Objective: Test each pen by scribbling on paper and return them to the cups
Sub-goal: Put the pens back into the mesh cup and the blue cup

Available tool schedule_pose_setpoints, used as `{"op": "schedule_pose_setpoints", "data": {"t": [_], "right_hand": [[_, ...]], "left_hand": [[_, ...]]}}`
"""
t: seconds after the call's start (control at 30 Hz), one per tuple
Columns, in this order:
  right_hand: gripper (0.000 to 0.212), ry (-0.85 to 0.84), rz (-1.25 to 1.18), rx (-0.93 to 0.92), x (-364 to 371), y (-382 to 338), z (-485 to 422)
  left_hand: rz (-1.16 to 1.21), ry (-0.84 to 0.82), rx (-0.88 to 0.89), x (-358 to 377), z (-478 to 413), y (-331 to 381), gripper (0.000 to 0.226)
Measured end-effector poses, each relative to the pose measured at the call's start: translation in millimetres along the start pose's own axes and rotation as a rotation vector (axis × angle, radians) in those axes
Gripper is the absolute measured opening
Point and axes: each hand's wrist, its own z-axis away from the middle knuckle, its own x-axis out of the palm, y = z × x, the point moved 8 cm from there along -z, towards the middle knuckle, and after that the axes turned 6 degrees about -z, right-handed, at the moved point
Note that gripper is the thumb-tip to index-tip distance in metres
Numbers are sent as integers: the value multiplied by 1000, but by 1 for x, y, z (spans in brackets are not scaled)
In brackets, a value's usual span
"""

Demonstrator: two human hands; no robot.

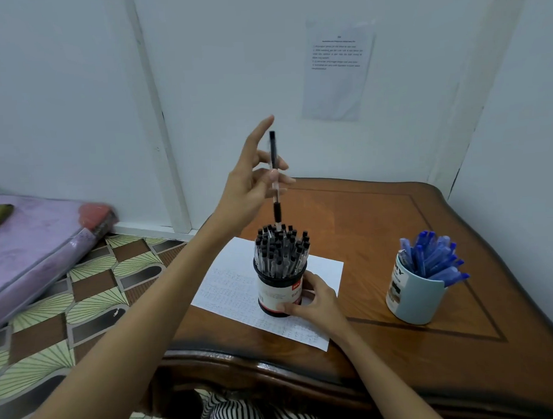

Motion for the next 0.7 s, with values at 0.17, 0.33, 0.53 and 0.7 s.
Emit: {"op": "schedule_pose_setpoints", "data": {"t": [0.17, 0.33, 0.53, 0.7], "right_hand": [[72, 1, -10, 11, 1, -1, 1], [78, 4, 10, 13, 1, 0, 0], [78, 3, 10, 15, 0, -2, 1], [78, 4, 24, 17, 0, -3, 2]], "left_hand": [[-119, -109, -2, 19, 14, -12, 65], [-247, -135, 6, 30, 43, -38, 67], [-467, -91, -22, 25, 57, -63, 40], [-449, -188, -72, 33, 65, -81, 56]]}}
